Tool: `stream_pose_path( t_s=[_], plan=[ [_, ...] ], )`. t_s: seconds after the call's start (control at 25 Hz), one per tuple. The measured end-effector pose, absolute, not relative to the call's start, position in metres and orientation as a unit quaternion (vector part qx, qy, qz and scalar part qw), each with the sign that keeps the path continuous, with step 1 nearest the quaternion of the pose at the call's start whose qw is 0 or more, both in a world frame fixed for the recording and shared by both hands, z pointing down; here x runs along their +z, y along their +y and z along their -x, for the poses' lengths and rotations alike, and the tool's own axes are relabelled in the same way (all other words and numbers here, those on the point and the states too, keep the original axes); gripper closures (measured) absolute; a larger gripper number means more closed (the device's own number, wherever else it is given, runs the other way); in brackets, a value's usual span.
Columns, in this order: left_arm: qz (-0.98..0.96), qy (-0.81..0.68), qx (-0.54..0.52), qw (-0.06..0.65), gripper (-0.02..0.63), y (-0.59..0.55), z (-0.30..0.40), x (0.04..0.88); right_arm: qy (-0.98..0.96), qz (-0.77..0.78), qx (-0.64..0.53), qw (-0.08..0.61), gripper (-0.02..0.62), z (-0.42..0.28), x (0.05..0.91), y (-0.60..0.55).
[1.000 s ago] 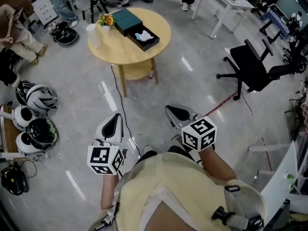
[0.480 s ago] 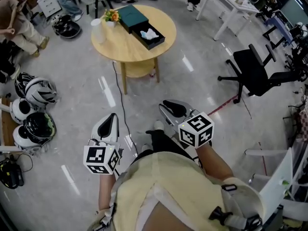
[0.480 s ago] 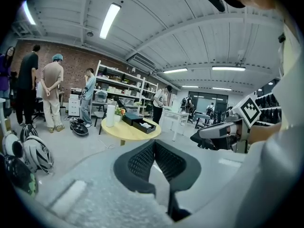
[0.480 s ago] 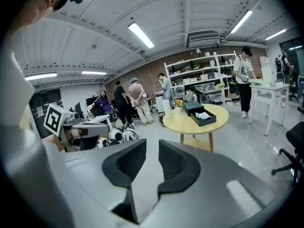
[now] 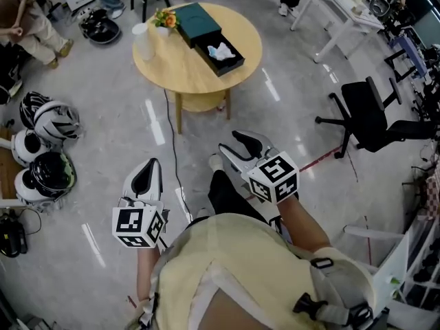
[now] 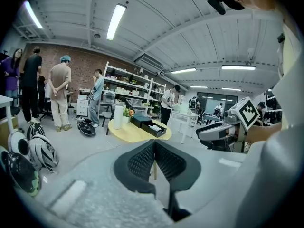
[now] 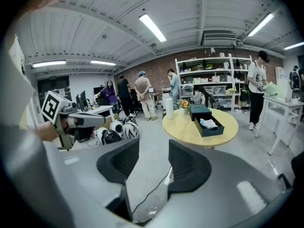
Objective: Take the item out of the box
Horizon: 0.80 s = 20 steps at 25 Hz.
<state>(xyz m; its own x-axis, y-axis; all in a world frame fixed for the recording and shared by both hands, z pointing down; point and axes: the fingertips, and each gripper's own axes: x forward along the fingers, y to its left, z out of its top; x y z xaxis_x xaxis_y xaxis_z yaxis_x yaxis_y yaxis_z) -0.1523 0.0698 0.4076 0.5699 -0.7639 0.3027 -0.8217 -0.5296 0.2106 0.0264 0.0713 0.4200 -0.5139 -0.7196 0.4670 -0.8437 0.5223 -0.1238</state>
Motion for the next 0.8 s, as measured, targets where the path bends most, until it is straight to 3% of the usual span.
stream_pose_path(
  t_s=[0.28,0.8],
  plan=[
    [-0.864,-0.467,0.094,0.165,0.601,0.009,0.127,0.412,-0.876,-0.417,0.183,0.159,0.39,-0.038,0.419,0.006],
    [-0.867,-0.455,0.117,0.165,0.586,-0.095,0.069,0.423,-0.873,-0.407,0.157,0.217,0.39,-0.09,0.434,-0.129]
  ],
)
